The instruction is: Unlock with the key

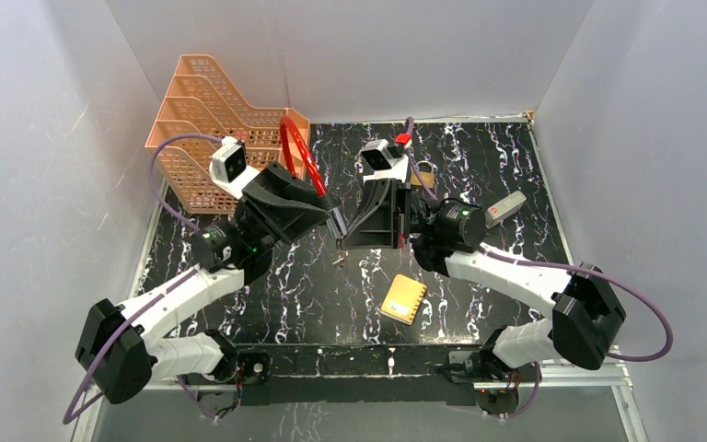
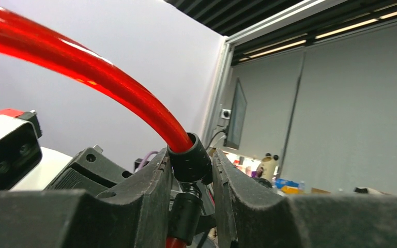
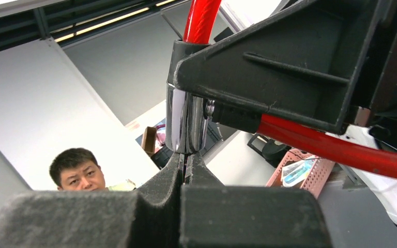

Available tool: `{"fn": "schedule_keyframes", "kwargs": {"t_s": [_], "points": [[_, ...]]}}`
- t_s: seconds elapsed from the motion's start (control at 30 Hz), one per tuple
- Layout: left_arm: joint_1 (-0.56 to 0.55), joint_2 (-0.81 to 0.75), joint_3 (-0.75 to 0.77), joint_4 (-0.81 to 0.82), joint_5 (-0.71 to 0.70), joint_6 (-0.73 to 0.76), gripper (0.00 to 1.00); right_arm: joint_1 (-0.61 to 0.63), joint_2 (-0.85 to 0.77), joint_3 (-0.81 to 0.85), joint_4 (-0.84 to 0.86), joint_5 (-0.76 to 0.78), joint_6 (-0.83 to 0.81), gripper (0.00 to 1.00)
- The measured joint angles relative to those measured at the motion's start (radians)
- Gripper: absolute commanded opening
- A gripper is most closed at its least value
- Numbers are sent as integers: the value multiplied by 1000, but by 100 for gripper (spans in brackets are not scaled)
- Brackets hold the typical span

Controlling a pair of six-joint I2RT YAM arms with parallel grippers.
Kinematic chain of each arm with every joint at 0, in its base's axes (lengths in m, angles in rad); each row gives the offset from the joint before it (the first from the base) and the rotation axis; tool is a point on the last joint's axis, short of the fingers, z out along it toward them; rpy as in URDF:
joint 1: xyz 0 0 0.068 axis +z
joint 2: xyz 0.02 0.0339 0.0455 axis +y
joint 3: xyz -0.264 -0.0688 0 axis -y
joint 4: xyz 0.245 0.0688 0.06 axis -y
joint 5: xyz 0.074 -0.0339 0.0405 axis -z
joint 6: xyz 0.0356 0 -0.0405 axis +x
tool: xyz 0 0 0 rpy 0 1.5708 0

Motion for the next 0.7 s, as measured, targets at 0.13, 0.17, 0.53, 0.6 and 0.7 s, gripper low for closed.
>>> {"fn": "schedule_keyframes", "kwargs": {"t_s": [0.13,0.17,0.53,0.6,0.7], "points": [[-12,32,61,5,15,-62,0,36,18,40,21,21,1,0],[-13,38,71,5,17,-73,0,39,19,41,24,29,1,0],[-12,2,18,-20,8,-31,0,61,-56,14,-80,9,-125,49],[-7,-18,-21,-75,-19,18,0,84,-124,14,-198,-17,-206,53],[-2,-74,-79,-167,-59,66,0,84,-235,15,-412,-22,-344,57]]}}
